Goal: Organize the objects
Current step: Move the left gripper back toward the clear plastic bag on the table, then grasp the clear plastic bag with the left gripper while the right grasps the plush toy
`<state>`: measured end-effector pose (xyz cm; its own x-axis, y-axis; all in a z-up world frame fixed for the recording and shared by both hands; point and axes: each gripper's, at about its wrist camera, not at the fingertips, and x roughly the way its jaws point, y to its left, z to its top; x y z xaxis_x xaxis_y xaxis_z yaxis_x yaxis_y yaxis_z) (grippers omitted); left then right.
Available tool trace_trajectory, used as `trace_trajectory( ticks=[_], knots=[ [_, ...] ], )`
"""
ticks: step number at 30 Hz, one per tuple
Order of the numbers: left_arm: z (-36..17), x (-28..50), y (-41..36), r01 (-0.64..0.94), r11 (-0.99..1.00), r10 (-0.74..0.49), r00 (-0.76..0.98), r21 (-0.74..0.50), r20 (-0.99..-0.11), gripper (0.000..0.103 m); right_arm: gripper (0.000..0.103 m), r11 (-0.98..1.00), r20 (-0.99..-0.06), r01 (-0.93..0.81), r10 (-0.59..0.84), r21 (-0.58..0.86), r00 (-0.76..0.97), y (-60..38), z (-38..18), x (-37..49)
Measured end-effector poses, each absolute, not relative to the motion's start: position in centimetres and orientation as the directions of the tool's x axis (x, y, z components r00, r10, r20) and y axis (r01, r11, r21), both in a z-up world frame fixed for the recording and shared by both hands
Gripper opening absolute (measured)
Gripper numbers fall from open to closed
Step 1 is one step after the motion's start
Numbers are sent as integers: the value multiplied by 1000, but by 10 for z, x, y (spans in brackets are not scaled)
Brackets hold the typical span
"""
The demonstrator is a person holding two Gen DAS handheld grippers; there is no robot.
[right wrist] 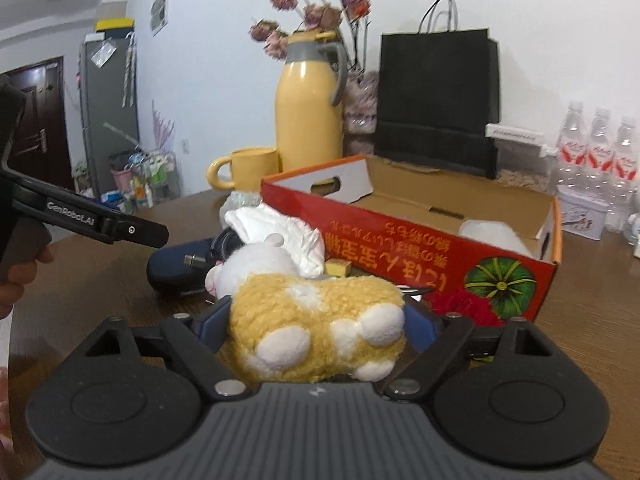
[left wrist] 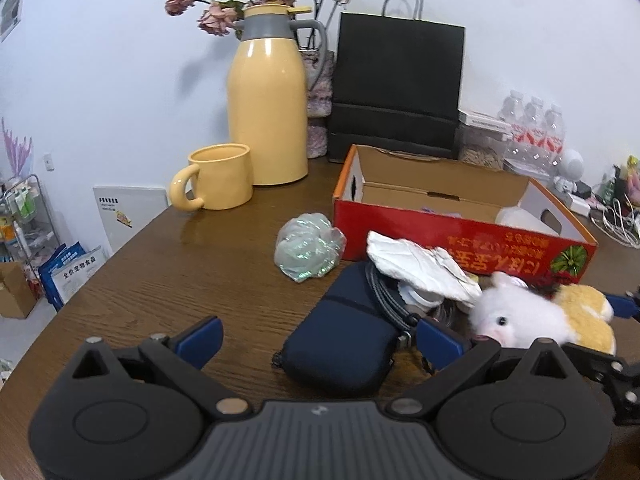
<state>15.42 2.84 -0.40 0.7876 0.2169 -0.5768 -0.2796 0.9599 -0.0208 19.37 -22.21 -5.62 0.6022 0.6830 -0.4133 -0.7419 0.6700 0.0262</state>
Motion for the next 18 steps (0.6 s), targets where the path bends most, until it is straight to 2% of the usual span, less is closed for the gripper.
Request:
trace_trajectory(
  ticks=[11,15,18],
  knots=[
    [-10,170,65,-318,940,194,792,-121,-579,103,87,770,-351,-637,608,42,712,-236,-53,184],
    [-17,175,72,-303,942,167,792,-142,-587,103,88,797,-388,-602,571,50,724,-232,-57,186],
    [-20,180,77,-298,944,160,786,-139,-597,103,88,817,-450,-574,532,50,717,-225,-64,186]
  ],
)
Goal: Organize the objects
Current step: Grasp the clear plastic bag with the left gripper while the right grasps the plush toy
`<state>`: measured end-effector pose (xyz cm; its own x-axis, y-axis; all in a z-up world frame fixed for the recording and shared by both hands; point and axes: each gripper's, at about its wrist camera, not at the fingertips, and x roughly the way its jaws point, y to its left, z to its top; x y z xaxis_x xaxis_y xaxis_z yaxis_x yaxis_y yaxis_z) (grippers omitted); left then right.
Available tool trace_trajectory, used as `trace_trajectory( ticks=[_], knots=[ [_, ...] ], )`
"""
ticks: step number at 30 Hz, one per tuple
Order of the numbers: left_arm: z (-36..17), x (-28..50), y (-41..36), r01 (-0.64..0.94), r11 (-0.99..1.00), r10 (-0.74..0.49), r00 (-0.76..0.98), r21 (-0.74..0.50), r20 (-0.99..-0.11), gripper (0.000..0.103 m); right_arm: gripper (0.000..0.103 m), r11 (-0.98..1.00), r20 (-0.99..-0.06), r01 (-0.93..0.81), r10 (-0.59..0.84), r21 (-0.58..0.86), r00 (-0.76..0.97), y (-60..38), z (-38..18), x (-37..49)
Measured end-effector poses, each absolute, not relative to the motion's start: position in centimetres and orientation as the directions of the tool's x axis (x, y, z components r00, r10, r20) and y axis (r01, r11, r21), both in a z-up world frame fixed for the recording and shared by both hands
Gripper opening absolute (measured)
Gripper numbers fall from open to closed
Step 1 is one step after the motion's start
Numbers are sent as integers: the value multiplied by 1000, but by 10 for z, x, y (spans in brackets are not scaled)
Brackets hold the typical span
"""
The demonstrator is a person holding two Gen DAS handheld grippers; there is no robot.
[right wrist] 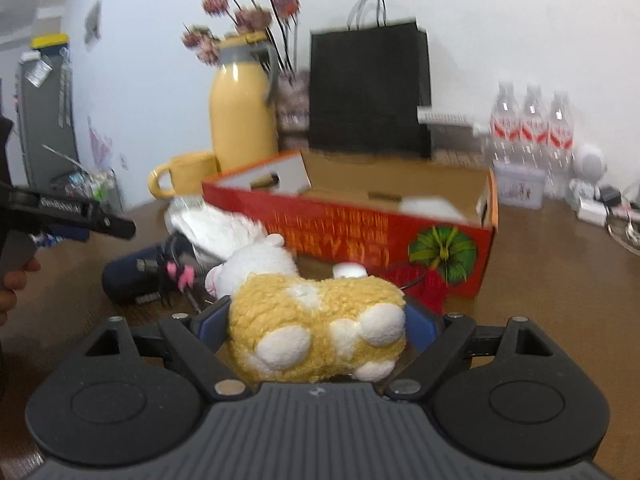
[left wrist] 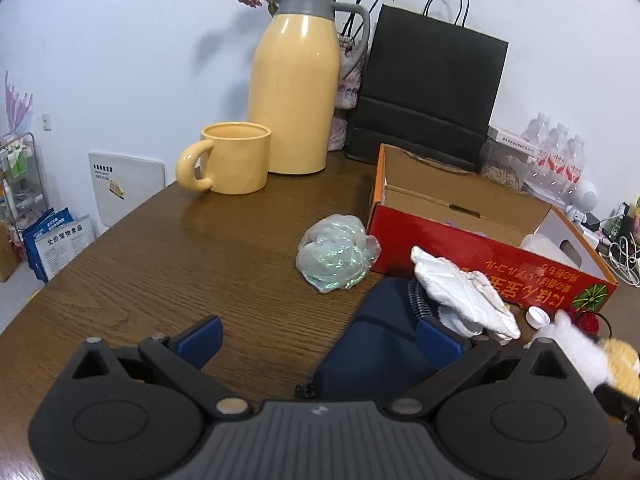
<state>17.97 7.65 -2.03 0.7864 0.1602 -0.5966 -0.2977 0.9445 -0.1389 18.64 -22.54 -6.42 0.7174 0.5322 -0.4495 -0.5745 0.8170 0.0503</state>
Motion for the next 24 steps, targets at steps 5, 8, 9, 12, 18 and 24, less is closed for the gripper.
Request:
trace_trajectory(
  ticks=[5,8,9,12,18,24],
  knots=[
    [-19,187,92,-286,945,143,797,-158,-587,103,89,841,-514,-539,487,58,706,-219,-68,180],
    [-17,192,100,-284,944,138,799,-166,-585,103,88,856,-537,-511,467,76,703,-219,-65,176],
    [-17,194,103,-282,944,134,801,-169,-584,103,88,861,-542,-503,459,75,704,-220,-64,175],
    [-16,199,109,-271,948,129,807,-168,-576,103,88,875,-550,-479,437,74,712,-221,-62,169],
    [-8,223,115,-243,961,129,817,-133,-562,103,88,900,-526,-430,403,77,749,-227,-55,167],
    [-16,263,115,-195,972,75,794,-135,-603,103,88,914,-490,-400,378,64,786,-229,-45,169]
  ],
)
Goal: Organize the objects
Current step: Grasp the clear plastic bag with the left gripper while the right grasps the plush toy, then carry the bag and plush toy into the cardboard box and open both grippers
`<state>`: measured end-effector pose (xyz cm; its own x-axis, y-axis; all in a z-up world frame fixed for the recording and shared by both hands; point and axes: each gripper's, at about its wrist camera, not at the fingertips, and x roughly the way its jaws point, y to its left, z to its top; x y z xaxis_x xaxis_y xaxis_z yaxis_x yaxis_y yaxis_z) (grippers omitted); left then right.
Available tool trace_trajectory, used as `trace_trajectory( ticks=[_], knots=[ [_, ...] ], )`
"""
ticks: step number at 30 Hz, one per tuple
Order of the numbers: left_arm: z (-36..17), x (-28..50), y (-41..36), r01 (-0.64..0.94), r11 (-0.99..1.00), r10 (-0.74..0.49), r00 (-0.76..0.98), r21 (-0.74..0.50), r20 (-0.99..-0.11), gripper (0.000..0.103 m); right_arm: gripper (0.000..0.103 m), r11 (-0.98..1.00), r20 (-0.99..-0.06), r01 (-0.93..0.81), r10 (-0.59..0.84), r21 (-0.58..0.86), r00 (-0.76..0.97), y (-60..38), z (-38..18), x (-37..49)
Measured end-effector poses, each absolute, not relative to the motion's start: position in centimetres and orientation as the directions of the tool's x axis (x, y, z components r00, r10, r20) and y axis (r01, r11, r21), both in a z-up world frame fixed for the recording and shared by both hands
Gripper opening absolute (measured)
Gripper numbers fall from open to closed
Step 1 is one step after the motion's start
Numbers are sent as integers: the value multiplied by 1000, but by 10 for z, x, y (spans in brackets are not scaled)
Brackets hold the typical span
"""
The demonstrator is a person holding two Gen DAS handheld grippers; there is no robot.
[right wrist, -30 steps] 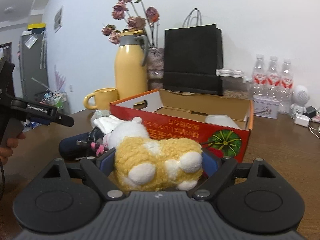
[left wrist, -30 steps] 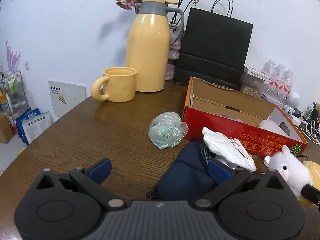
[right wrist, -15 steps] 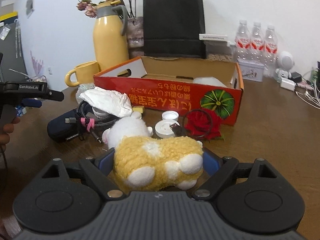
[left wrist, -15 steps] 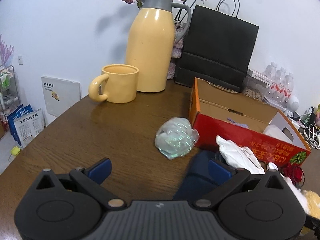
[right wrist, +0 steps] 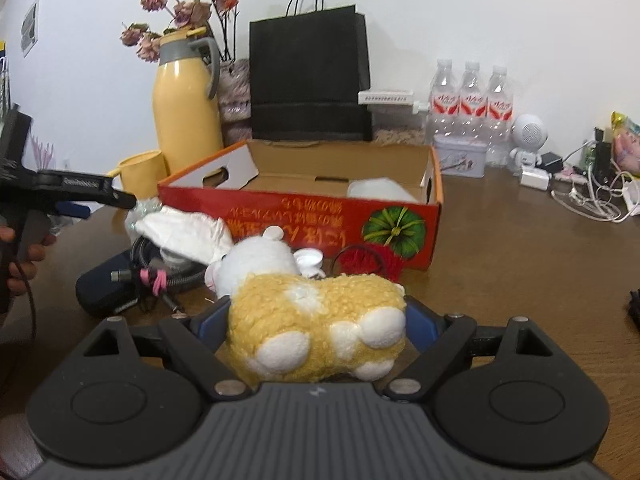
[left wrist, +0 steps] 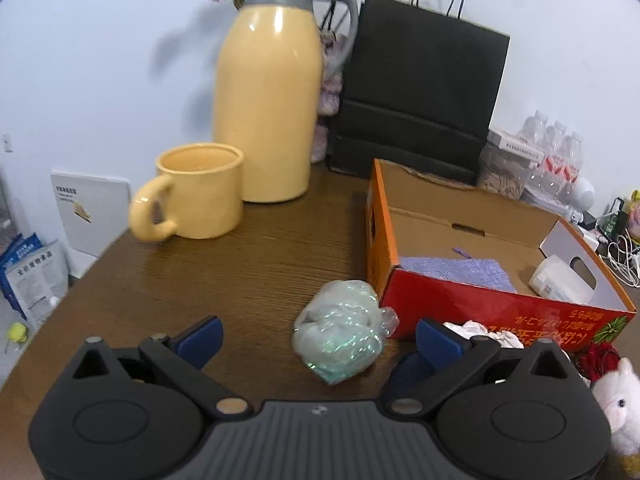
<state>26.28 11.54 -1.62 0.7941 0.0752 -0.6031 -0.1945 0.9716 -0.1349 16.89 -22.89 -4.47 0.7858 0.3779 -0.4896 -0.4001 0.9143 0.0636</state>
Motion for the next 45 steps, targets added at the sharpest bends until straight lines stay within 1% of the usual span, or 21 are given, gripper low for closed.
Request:
trace_trajectory(
  ticks=[1,2,3,4,5,6,7,10,17,21,25,32,37,40,45],
  knots=[
    [-19,269,115,-187,973,69,795,-137,-602,102,88,917,-485,-394,373,61,791,-230,-43,170],
    [-22,273,116,-181,974,64,800,-139,-596,96,88,919,-484,-389,368,60,794,-229,-43,171],
    [-24,275,116,-165,976,50,810,-145,-585,81,88,922,-482,-382,361,58,798,-230,-42,171],
    [-27,277,117,-148,977,33,815,-153,-579,67,88,925,-481,-377,356,57,801,-230,-42,172],
    [-29,277,117,-133,977,9,810,-168,-586,31,88,926,-479,-372,353,57,804,-230,-42,173],
    [-31,275,119,-116,974,-23,803,-193,-595,29,88,928,-477,-369,350,57,806,-231,-41,173],
    [-31,272,119,-107,974,-32,809,-202,-587,29,88,928,-475,-367,349,57,808,-231,-41,174],
    [-24,258,114,-90,980,-22,837,-177,-547,28,88,930,-466,-363,347,57,814,-231,-39,175],
    [0,231,102,-91,981,2,888,-171,-459,28,88,931,-422,-360,347,49,838,-233,-30,175],
    [23,224,95,-68,980,-12,916,-185,-401,28,88,931,-385,-364,349,36,854,-232,-18,180],
    [41,231,77,-29,986,-34,929,-163,-368,28,88,928,-346,-373,358,26,867,-226,-6,190],
    [63,266,41,17,991,-61,942,-136,-329,28,88,927,-268,-375,366,18,891,-207,13,221],
    [70,296,25,12,991,-54,946,-134,-321,28,88,933,-236,-359,356,32,904,-194,19,252],
    [70,315,21,-3,991,-40,948,-135,-316,28,88,935,-239,-352,352,43,905,-187,17,272],
    [65,347,19,-25,990,-24,941,-139,-338,28,88,939,-268,-341,337,32,903,-174,11,308]
  ],
)
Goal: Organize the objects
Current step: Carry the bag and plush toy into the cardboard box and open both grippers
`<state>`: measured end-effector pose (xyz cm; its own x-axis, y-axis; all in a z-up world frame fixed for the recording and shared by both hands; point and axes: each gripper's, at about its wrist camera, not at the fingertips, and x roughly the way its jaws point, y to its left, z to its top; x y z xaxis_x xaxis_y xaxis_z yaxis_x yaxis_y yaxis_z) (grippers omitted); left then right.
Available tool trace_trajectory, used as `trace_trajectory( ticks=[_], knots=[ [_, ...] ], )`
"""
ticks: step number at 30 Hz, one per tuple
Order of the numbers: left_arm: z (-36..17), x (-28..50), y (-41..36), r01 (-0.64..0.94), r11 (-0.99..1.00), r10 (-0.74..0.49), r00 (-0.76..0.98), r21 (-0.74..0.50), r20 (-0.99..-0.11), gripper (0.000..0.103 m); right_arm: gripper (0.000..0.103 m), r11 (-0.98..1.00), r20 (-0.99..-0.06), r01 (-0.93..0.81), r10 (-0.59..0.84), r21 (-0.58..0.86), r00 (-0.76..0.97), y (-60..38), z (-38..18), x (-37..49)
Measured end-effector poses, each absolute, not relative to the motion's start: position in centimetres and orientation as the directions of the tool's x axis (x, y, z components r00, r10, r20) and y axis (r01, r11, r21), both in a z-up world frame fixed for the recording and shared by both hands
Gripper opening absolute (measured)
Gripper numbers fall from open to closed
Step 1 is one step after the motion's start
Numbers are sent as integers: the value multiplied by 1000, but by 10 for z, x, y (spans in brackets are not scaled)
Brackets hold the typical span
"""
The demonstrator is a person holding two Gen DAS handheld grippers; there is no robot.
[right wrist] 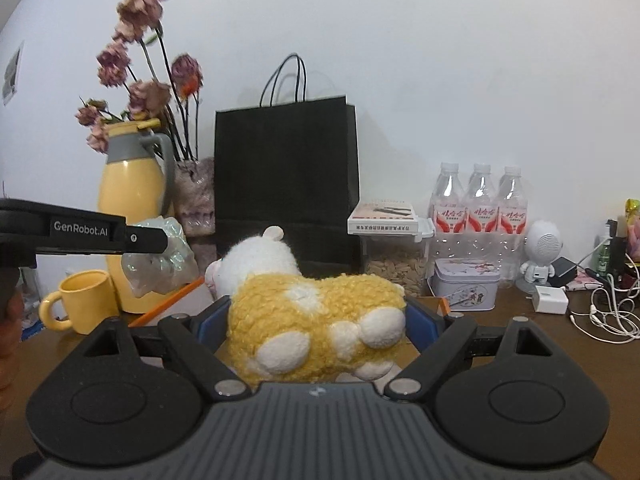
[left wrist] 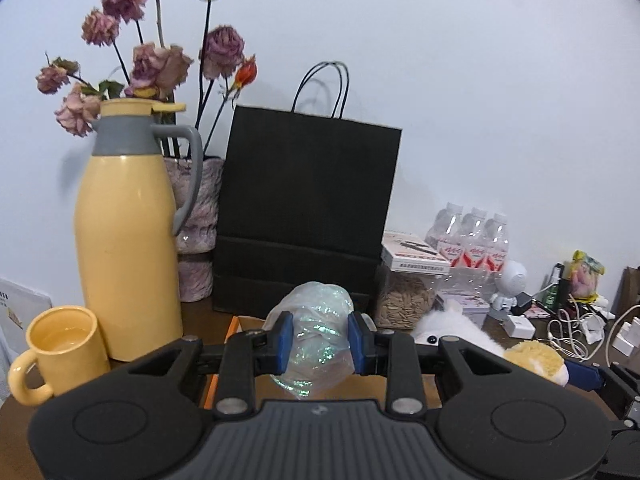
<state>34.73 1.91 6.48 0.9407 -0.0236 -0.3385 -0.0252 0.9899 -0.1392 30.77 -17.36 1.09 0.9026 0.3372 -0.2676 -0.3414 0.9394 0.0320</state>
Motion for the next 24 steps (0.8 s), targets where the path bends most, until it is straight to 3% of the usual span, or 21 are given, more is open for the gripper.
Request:
trace_trajectory(
  ticks=[16,17,19,21,24],
  knots=[
    [42,399,18,-19,995,-25,901,-97,-434,29,91,939,-391,-343,322,16,862,-162,-14,360],
    [40,399,17,-12,996,-29,898,-90,-439,32,94,939,-403,-343,319,15,857,-162,-15,361],
    [37,402,13,-9,997,-26,889,-74,-458,50,97,937,-427,-350,318,5,846,-159,-17,363],
    [32,407,9,-19,999,-6,870,-46,-494,103,103,933,-442,-359,321,-2,837,-158,-20,363],
    [31,404,11,-27,998,-6,876,-62,-482,103,103,937,-450,-350,310,-8,838,-158,-21,362]
  ],
)
